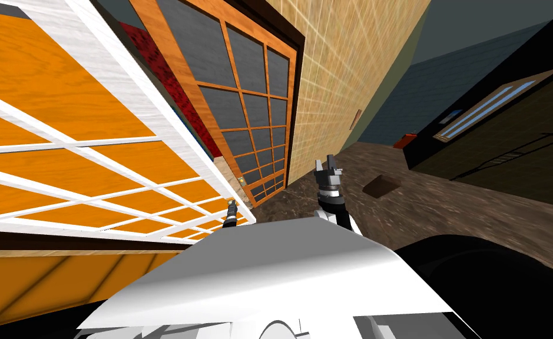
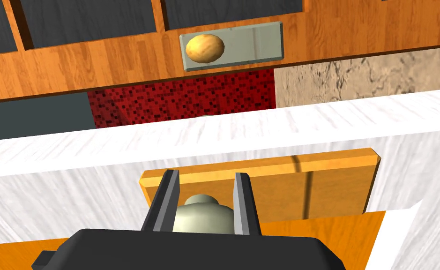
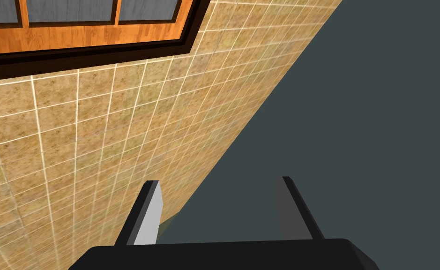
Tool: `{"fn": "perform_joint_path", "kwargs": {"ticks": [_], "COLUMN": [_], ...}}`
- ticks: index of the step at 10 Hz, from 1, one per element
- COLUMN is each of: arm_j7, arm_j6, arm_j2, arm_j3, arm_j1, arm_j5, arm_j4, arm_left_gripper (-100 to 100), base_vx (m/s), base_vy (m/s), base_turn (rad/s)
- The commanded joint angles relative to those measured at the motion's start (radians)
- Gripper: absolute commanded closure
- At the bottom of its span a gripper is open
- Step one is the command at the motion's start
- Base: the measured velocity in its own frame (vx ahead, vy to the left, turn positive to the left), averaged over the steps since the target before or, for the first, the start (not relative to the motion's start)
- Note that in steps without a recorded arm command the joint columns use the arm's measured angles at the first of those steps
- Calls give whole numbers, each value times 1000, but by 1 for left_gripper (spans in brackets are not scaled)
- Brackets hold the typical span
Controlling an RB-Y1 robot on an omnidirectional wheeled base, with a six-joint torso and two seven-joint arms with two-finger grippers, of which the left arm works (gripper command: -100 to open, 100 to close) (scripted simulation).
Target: Pull the door open
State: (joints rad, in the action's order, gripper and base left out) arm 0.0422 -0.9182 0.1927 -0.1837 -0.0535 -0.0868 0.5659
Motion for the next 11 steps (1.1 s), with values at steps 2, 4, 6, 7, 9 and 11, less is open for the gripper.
{"fn": "perform_joint_path", "kwargs": {"ticks": [2,4,6,7,9,11], "arm_j7": [-76,-128,-171,-174,-216,-259], "arm_j6": [2,3,5,5,6,11], "arm_j2": [13,13,14,14,14,-1], "arm_j3": [9,18,27,27,37,52], "arm_j1": [-1,-2,-3,-3,-3,-9], "arm_j5": [-42,-59,-76,-76,-93,-109], "arm_j4": [9,11,13,13,14,17], "arm_left_gripper": [100,100,100,100,100,-100], "base_vx": [-40,-40,-34,-31,-31,-54], "base_vy": [9,17,15,12,14,12], "base_turn": [-63,-45,-38,-34,-43,-69]}}
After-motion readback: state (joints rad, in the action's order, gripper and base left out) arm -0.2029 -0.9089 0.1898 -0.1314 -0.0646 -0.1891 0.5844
